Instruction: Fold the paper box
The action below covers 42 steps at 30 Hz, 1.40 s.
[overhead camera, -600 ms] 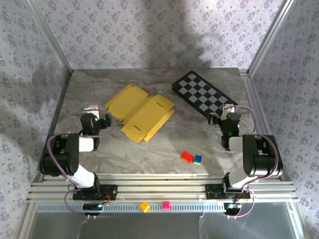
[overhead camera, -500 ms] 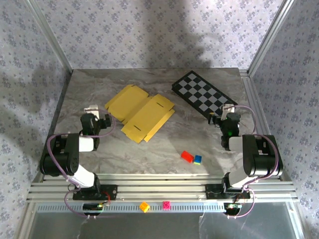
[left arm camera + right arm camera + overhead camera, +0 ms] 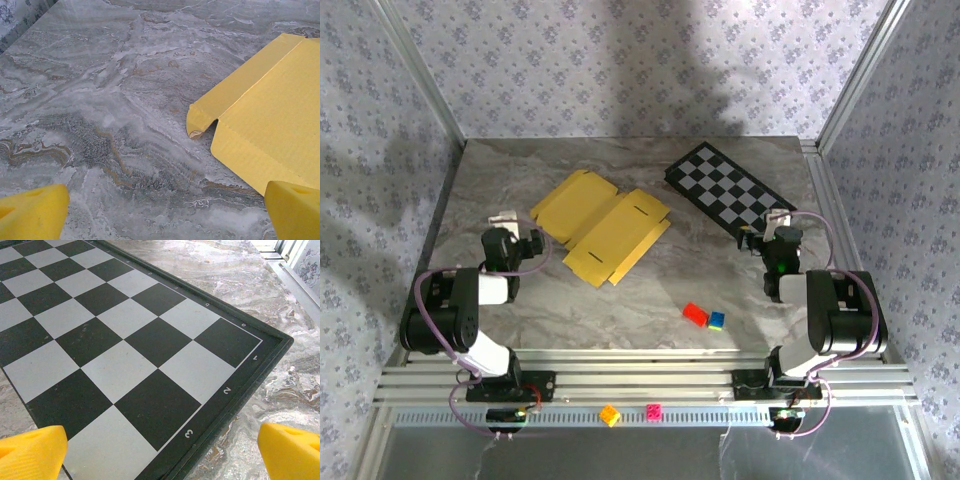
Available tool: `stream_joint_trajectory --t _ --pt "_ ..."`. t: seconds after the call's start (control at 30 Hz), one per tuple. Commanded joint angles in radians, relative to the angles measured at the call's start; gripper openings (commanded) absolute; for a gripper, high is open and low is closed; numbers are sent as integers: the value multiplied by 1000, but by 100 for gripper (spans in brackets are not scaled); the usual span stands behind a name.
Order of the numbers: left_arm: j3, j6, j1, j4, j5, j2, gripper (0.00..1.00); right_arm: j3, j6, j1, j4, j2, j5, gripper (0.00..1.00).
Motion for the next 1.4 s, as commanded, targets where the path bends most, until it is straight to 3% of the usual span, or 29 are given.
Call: stream_joint_trajectory --t 0.0,0.47,0.63,0.73,0.77,0.8,0.83,0.87,0.9,0.93,0.97,1.0,1.07,1.17,1.23,1.37 --pt "22 19 -2 14 -5 0 100 17 -9 -4 0 12 -10 100" --pt "19 18 -3 23 -11 -2 100 7 -2 -5 13 2 -4 100" --pt "39 56 -118 -137 -305 -181 100 -51 78 19 -51 -209 298 100" --pt "68 36 -191 -204 -454 -321 99 31 113 52 -292 -414 467 100" --pt "118 -13 -214 -307 -529 -354 100 75 126 60 -356 -466 506 100" --pt "248 -175 -220 -574 -562 -381 100 148 177 65 -442 -514 539 100" --pt "410 -354 -192 -886 -463 -391 100 250 310 63 -579 -534 562 100" --pt "538 -492 -160 -1094 -352 -375 100 353 466 51 -741 -531 564 100" --pt "593 -608 -111 -1117 -197 -337 100 475 661 29 -979 -515 525 100" --pt "582 -696 -37 -988 138 -287 99 638 919 -11 -1309 -471 428 100" --pt "579 -787 -16 -893 316 -230 87 697 974 -28 -1432 -429 377 100" --pt "620 -861 -38 -909 373 -164 76 721 936 -52 -1423 -379 265 97" --pt "754 -834 -158 -1051 340 -60 72 762 867 -69 -1411 -303 75 82" --pt "891 -836 -317 -1192 287 72 66 853 790 92 -1448 -250 119 81" --pt "903 -899 -357 -1203 339 178 59 872 727 199 -1413 -244 122 79" --pt "940 -894 -371 -1253 380 373 50 891 701 312 -1373 -209 42 81"
